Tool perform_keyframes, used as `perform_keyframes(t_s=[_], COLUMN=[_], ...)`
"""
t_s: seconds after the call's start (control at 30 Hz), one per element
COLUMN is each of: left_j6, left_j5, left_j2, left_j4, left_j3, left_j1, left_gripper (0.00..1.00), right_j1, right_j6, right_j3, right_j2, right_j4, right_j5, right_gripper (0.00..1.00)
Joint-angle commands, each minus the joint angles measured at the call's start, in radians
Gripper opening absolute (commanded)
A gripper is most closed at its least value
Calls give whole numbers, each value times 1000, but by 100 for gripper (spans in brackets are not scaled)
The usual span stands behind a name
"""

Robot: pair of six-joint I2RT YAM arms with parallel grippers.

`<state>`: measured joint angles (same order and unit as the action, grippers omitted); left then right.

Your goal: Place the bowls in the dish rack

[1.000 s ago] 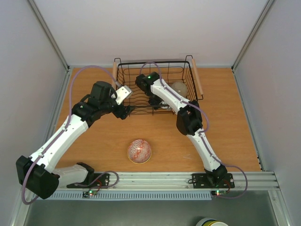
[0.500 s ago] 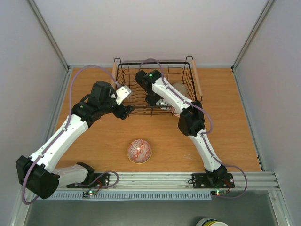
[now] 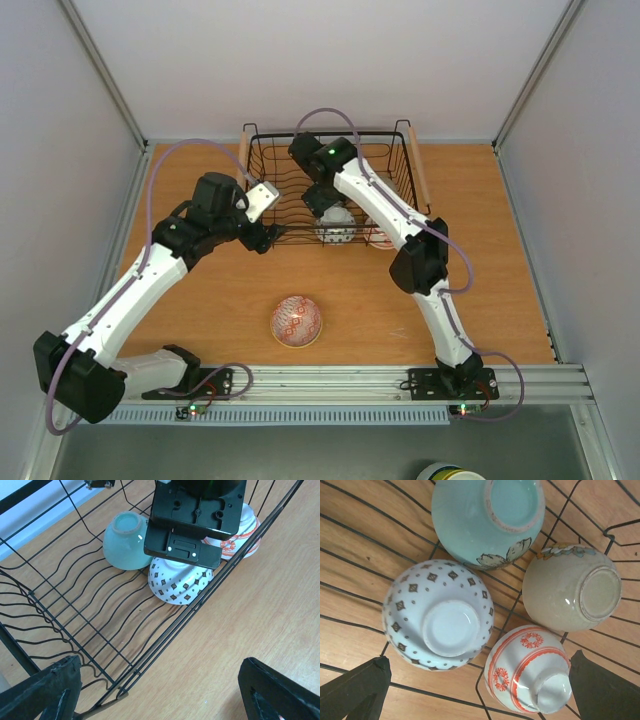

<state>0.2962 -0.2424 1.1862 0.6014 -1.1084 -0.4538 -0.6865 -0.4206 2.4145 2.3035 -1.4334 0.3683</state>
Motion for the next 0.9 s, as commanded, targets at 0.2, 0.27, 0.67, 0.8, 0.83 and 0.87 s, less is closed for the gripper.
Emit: perform_keyframes(t_s=[0.2,0.27,0.67,0.8,0.83,0.87], left_j6=[4,5,0,-3,-3,-4], left_j5=[-5,-8,-18,-18,-17,-17], left_j2=[-31,-30,-18,-14,-14,-14], left_j4=[-35,-36,-36,-35,-35,-35], left_j3=[-2,-2,-2,-4,-4,-4], left_j1=[4,4,4,4,4,4], left_gripper=[86,86,86,86,86,86], right_j1=[-10,-25,-240,-260,-262,-266], right_j6=[64,71,92,141,151,160], right_j3=[-303,-397,-930,-1036,-1051,-1061], right_j2=[-396,-484,-727,-717,-713,-707], right_j4=[239,257,312,369,388,405], right_j5=[-246,-294,-403,-447,-464,-477], right_gripper=[88,75,35,33,33,33])
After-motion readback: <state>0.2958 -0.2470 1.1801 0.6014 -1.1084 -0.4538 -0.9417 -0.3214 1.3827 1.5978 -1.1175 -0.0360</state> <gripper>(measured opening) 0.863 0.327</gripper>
